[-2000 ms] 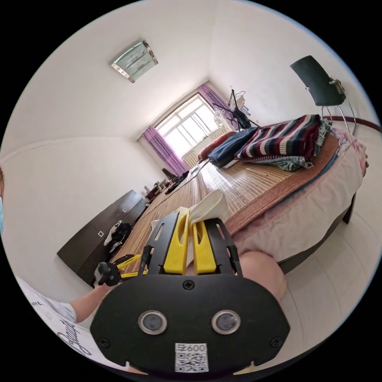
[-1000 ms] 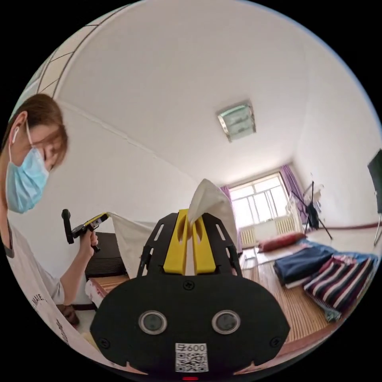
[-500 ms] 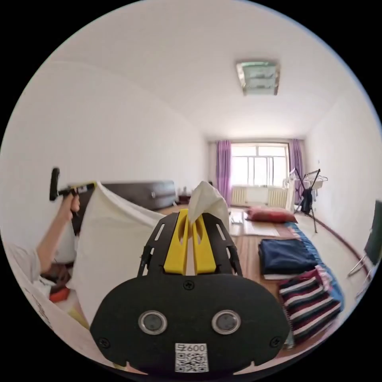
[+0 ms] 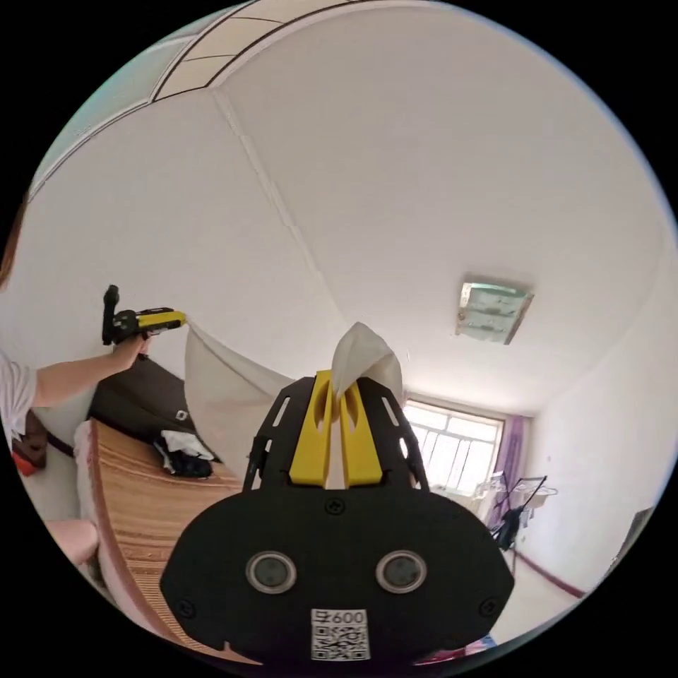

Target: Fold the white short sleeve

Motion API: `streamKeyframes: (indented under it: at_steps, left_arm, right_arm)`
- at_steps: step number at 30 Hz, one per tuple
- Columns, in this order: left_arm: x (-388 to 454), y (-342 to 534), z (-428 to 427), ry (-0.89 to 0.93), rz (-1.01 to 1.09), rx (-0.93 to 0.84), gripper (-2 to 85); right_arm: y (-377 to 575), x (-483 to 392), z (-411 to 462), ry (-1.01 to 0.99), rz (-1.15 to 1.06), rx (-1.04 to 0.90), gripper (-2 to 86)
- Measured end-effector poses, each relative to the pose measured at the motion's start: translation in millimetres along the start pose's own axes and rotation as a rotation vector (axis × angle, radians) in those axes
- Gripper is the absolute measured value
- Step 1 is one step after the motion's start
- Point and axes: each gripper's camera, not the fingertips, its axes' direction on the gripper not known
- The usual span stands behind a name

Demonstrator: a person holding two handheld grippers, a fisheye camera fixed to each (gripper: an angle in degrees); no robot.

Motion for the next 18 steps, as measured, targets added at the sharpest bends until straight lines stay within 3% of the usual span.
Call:
streamKeyframes:
  at_steps: [4, 6, 8, 11, 12, 14, 18]
  left_arm:
    - [95.0, 136.5, 9.5, 0.117, -0.022, -0.174, 1.4]
    - [186.8, 245.0, 12.0, 0.184, 0.028, -0.392, 1.5]
    - [251.2, 317.2, 2.5, 0.280, 0.141, -0.557, 1.6]
    - [327.1, 410.3, -33.5, 0.571, 0.381, -0.762, 1.5]
    - [339.5, 432.1, -47.1, 0.669, 0.452, -0.821, 1.3]
    - [336.2, 448.3, -57.2, 0.701, 0.499, -0.891, 1.2]
    - [287.0, 445.9, -45.7, 0.760, 0.388, -0.891, 1.2]
  right_arm:
    - [177.6, -30.0, 3.5, -0.022, 0.219, -0.152, -0.8]
    - [260.3, -55.4, 5.0, -0.015, 0.282, -0.301, -0.8]
    - [367.1, -83.1, 3.3, 0.020, 0.503, -0.649, -0.8]
    - [471.2, -104.8, -35.4, 0.027, 0.796, -1.018, -0.9]
    - [482.0, -105.4, -47.6, 0.007, 0.852, -1.038, -0.9]
    - [490.7, -97.1, -93.9, -0.103, 1.057, -0.931, -0.9]
    - [455.6, -85.6, -119.7, 0.009, 0.989, -0.839, -0.9]
